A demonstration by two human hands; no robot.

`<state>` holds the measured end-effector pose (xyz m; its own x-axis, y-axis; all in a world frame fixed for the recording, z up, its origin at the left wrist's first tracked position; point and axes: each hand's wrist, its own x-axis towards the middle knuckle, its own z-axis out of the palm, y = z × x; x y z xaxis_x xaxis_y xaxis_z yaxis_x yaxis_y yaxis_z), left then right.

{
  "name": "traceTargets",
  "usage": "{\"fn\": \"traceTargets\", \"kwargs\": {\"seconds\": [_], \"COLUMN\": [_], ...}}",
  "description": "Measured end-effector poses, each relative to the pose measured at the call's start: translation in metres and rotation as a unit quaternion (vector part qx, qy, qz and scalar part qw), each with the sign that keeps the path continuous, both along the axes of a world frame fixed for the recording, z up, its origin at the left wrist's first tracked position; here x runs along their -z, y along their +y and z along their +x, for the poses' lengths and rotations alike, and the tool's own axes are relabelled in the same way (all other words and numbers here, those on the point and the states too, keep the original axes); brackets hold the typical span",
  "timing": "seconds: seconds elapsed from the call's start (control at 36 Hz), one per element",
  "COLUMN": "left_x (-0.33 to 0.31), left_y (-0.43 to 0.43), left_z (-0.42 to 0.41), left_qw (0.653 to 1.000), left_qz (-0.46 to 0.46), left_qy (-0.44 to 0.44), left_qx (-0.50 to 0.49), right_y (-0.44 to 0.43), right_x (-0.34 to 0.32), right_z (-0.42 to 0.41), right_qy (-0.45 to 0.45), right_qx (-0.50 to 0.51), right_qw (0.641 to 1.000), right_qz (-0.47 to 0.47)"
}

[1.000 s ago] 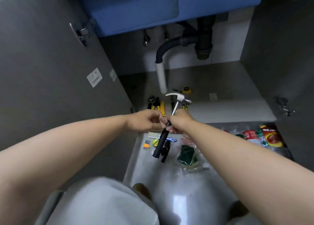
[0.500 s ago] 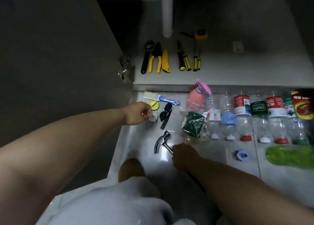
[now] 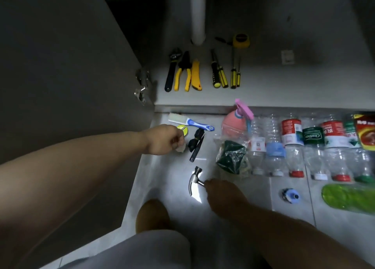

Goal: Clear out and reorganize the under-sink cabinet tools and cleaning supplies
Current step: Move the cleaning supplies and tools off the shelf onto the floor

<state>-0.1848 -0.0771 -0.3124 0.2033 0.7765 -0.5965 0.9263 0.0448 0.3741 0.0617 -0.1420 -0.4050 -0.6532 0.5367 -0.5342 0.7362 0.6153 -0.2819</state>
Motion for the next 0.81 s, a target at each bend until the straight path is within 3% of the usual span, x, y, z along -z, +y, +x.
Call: {"fn": "traceTargets", "kwargs": {"seconds": [0.11, 0.31, 0.42, 0.53, 0.64, 0.72, 0.81], "left_x": [-0.024, -0.032, -0.016, 0.000, 0.013, 0.027, 0.043], "left_y": [0.023, 0.067, 0.092, 0.119, 0.142, 0.154, 0.159], "left_z": [-0.001, -0.010, -0.015, -0.023, -0.030, -0.036, -0.034], "left_qw": [0.996, 0.990, 0.980, 0.965, 0.950, 0.939, 0.911], "left_qz": [0.006, 0.059, 0.109, 0.177, 0.199, 0.208, 0.259], "left_qy": [-0.050, -0.046, -0.039, 0.027, 0.034, 0.040, -0.013], "left_qx": [-0.069, -0.118, -0.164, -0.191, -0.238, -0.273, -0.322], "right_y": [0.036, 0.143, 0.221, 0.288, 0.341, 0.365, 0.380], "right_x": [-0.047, -0.136, -0.138, -0.120, -0.103, -0.093, -0.081], "right_z": [-0.019, -0.036, -0.025, -0.009, -0.009, -0.019, -0.028], "right_qy": [0.089, 0.176, 0.148, 0.064, -0.005, 0.014, 0.043], "right_qx": [-0.055, -0.022, 0.092, 0.189, 0.175, 0.177, 0.168], "right_qw": [0.994, 0.980, 0.975, 0.973, 0.978, 0.974, 0.970], "right_qz": [0.016, 0.088, 0.140, 0.115, 0.112, 0.142, 0.171]}}
